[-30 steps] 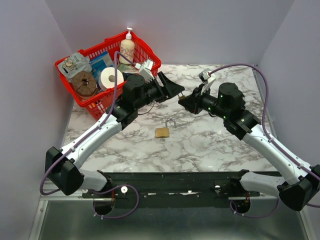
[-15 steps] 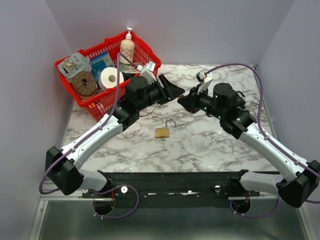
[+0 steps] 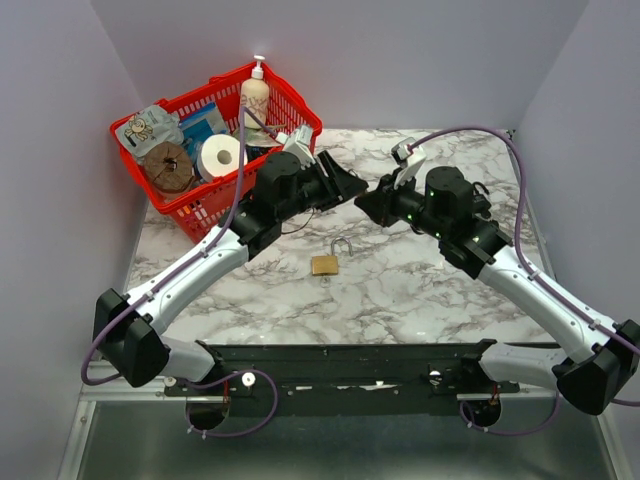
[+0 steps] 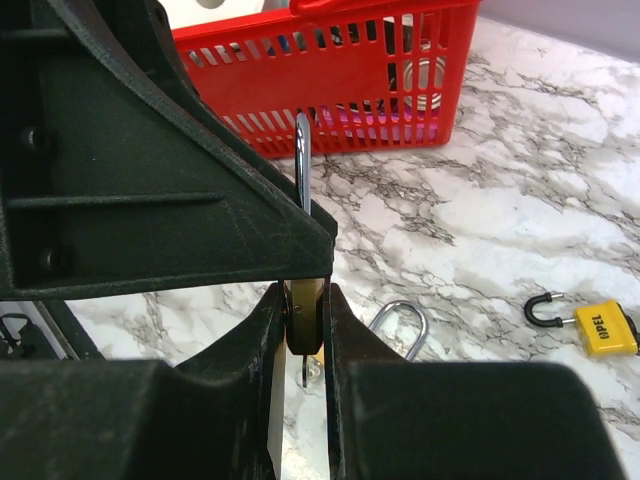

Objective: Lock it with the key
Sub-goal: Lock the lock.

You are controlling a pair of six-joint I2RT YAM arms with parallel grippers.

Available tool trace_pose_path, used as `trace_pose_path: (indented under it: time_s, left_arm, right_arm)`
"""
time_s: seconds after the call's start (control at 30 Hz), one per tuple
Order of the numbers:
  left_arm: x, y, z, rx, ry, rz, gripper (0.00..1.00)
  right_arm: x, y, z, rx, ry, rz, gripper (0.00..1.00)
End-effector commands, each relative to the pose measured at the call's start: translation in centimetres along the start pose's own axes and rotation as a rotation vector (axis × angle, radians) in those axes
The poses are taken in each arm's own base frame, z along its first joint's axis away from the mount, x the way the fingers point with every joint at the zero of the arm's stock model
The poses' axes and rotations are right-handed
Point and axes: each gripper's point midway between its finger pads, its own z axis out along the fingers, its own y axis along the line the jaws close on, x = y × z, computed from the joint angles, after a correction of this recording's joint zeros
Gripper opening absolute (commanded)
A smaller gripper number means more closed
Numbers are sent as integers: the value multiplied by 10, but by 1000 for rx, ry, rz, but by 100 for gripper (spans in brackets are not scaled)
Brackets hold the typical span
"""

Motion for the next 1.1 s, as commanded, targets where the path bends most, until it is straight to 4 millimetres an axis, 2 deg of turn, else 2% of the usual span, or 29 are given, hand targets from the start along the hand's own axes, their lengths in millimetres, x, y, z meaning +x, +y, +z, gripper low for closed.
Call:
trace_pose_path:
  time_s: [0.0,0.07,0.2,0.3,0.33,0.37,0.4,0.47,0.53,0.63,0.8,1.0,1.07]
  left_arm:
    - [-8,-7,2,2,-28,3,53]
    - [-7,-3,4,-11,-28,1,50]
    - [-4,4,5,-36,-18,-7,38]
    - [-5,5,4,-36,-20,-6,23]
    - [-6,5,4,-36,-22,3,12]
    - [-7,7,4,-49,-26,16,7]
    - [-8,13,3,-68,-24,19,2]
    - [-12,18,0,-78,-26,11,0]
    - [-21,22,-5,-78,-35,-2,0]
    - [-25,29,-10,-99,-42,6,0]
    - [-18,32,-14,-92,-26,-25,0]
    - [-14,31,-17,-84,-13,-42,0]
    - [-13,30,-17,-80,-10,-46,0]
  right_arm:
    - [-25,7,-1,-8,-72,-18,1]
    - [-23,6,0,-7,-68,-17,1]
    - [-23,7,-1,-10,-70,-21,1]
    - [-20,7,0,-10,-62,-19,1]
    - [-19,8,0,-16,-55,-20,1]
    - [-19,10,0,-25,-51,-20,7]
    - [-17,12,-1,-39,-44,-20,27]
    - [-13,13,-3,-48,-24,-28,53]
    - [-6,12,-6,-45,7,-42,59]
    - [8,15,-11,-81,56,-54,54]
    - [20,24,-7,-143,99,-47,47]
    - [11,27,1,-164,94,-56,36]
    - [9,26,3,-160,93,-62,36]
